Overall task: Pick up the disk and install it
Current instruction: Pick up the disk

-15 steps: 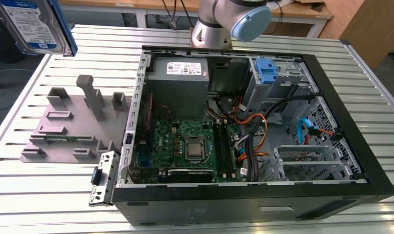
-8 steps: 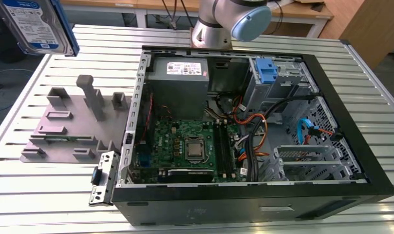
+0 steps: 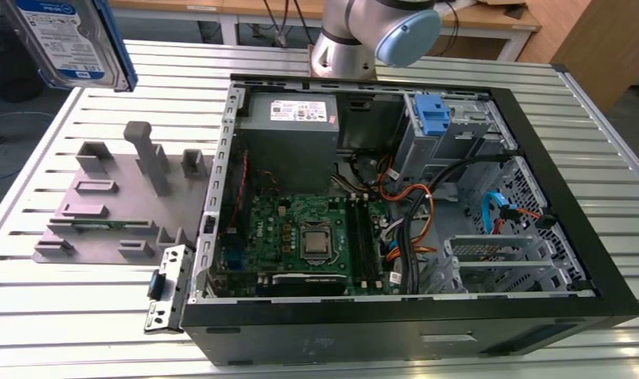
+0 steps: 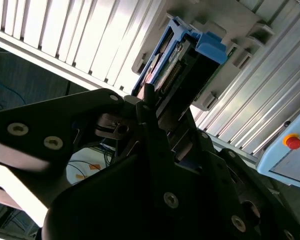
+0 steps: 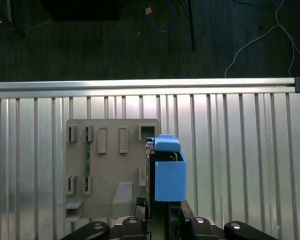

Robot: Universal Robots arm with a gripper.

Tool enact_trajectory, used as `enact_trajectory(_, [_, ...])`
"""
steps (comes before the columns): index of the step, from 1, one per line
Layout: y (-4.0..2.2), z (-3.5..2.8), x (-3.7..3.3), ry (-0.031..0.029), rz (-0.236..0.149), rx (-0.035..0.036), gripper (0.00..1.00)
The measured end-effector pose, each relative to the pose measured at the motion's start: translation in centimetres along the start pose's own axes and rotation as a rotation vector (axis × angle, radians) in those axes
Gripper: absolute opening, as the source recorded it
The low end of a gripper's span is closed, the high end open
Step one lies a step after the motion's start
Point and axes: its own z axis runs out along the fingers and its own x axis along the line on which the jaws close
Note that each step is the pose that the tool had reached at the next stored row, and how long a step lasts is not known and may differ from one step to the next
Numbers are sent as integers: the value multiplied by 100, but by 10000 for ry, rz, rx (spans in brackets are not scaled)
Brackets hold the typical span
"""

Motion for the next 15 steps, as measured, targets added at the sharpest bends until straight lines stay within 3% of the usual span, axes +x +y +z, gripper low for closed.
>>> enact_trajectory(15, [8, -245, -16, 0, -1, 1, 35])
